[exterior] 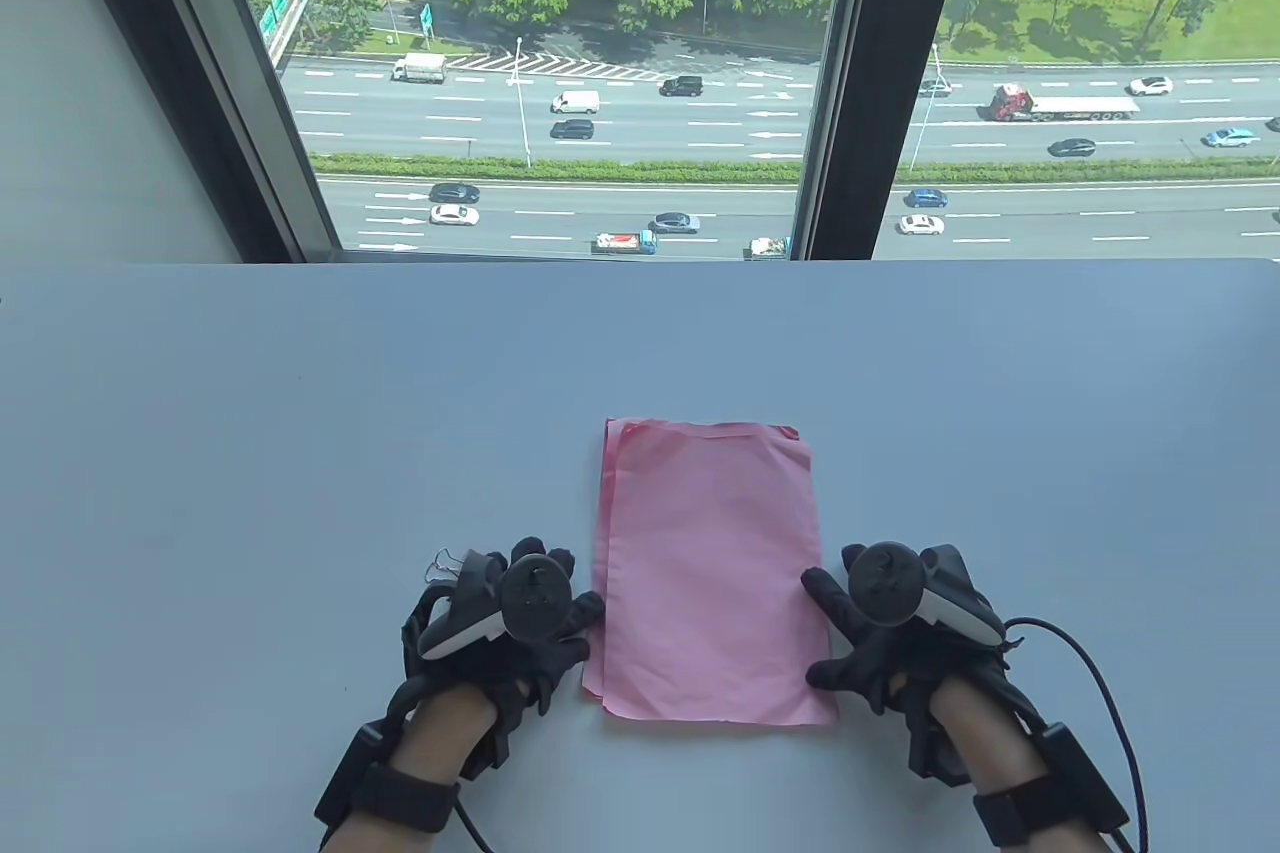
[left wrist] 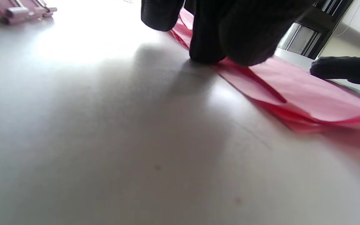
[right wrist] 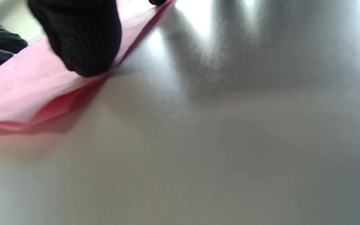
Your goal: Clip paper with binder clip (Left hand to clip)
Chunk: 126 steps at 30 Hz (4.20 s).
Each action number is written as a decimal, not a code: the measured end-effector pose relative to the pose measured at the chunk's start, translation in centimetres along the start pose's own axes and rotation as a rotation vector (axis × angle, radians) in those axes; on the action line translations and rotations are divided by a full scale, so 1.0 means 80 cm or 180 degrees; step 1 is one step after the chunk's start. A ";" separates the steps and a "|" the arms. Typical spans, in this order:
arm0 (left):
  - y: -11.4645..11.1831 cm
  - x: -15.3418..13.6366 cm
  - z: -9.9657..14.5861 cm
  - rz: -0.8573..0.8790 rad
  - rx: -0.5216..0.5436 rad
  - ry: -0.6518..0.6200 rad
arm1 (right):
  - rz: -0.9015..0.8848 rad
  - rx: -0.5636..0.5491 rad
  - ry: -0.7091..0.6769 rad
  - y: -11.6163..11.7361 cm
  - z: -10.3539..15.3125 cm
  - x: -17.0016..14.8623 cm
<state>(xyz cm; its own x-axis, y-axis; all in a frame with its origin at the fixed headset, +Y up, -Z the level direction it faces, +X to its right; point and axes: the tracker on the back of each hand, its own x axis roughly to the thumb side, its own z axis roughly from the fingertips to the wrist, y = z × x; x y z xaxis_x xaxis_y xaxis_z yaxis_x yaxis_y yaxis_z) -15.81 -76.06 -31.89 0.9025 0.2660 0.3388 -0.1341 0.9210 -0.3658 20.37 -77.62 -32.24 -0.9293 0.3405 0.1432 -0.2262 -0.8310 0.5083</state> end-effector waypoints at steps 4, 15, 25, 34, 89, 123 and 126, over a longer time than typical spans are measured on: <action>0.001 -0.004 0.001 0.0031 -0.0004 0.0016 | -0.0024 -0.0001 0.0005 0.001 -0.001 0.000; 0.005 -0.012 0.006 0.0196 0.0026 0.0045 | -0.0199 -0.0032 0.0023 -0.006 0.006 -0.009; 0.006 -0.013 0.007 0.0232 0.0185 0.0013 | -0.0224 -0.0191 -0.0043 -0.011 0.008 -0.007; -0.002 0.017 0.003 0.0000 0.0063 -0.0305 | -0.0285 -0.0077 -0.0430 -0.002 0.008 0.021; -0.027 -0.017 0.002 0.4282 0.0543 0.0221 | -0.2288 -0.0016 -0.0030 -0.014 0.010 -0.039; -0.023 0.001 -0.001 0.2954 -0.0318 0.0001 | -0.3359 -0.0717 -0.0456 -0.014 0.004 -0.034; -0.009 -0.006 0.006 0.2537 0.0110 0.0141 | -0.3351 -0.0937 -0.0667 -0.022 0.009 -0.028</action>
<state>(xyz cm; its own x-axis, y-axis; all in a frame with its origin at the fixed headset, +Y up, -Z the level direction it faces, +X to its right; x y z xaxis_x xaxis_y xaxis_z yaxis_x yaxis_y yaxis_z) -16.36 -76.74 -31.35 0.5448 0.8372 -0.0484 -0.7577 0.4667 -0.4561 23.08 -76.60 -32.85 -0.1712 0.9814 -0.0864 -0.9590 -0.1459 0.2428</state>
